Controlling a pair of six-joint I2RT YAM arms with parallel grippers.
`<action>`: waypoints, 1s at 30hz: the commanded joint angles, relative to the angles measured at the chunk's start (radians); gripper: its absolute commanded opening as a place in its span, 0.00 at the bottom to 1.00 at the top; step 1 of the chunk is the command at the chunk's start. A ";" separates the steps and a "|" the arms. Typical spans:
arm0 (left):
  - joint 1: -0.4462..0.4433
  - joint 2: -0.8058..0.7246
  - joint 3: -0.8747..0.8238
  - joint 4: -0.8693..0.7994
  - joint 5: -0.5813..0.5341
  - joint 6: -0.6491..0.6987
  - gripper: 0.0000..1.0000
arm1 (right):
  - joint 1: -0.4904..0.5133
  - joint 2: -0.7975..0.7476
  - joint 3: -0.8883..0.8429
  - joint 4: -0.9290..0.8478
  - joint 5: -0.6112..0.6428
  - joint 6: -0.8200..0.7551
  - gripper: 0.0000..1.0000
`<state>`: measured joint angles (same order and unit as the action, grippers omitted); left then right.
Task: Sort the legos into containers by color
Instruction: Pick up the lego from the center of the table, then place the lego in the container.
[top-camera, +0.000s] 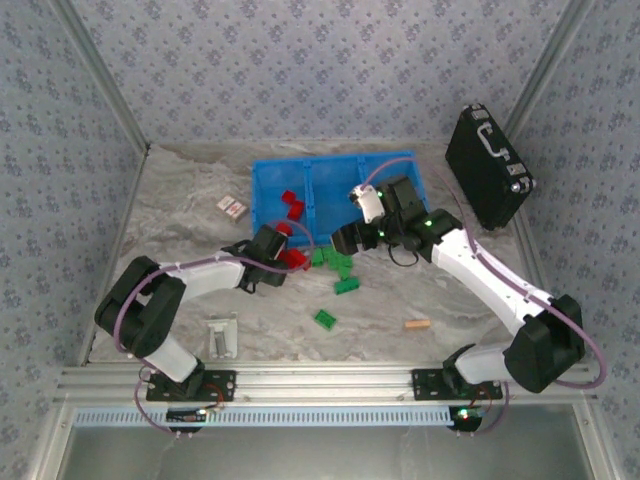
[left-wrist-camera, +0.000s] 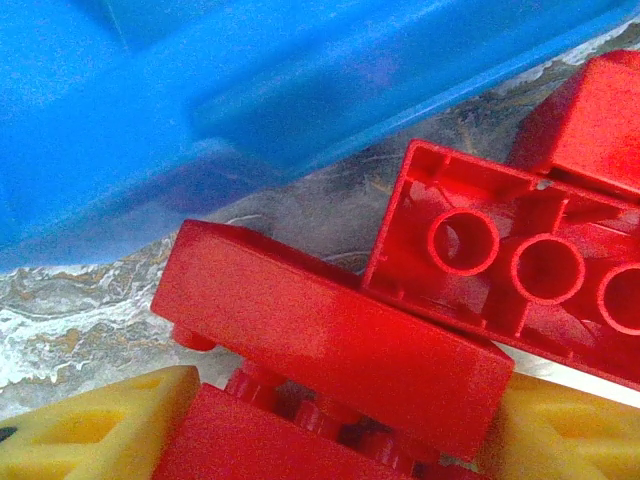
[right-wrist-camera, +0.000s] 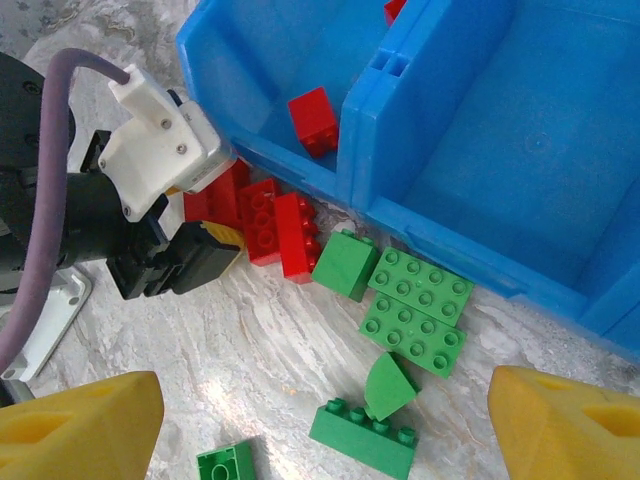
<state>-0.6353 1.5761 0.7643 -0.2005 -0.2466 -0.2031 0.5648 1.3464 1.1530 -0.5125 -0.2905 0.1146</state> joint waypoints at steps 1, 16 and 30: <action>-0.011 -0.042 0.023 -0.083 -0.003 -0.015 0.63 | -0.006 -0.027 0.010 -0.004 0.014 -0.013 0.86; -0.029 -0.165 0.318 -0.258 -0.070 0.031 0.64 | -0.003 -0.033 0.003 0.017 0.008 -0.003 0.86; 0.096 0.219 0.549 -0.137 -0.002 0.030 0.72 | -0.034 -0.064 -0.024 0.004 0.006 -0.012 0.86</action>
<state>-0.5488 1.7657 1.2766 -0.3454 -0.2840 -0.1715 0.5400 1.3067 1.1385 -0.5041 -0.2905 0.1146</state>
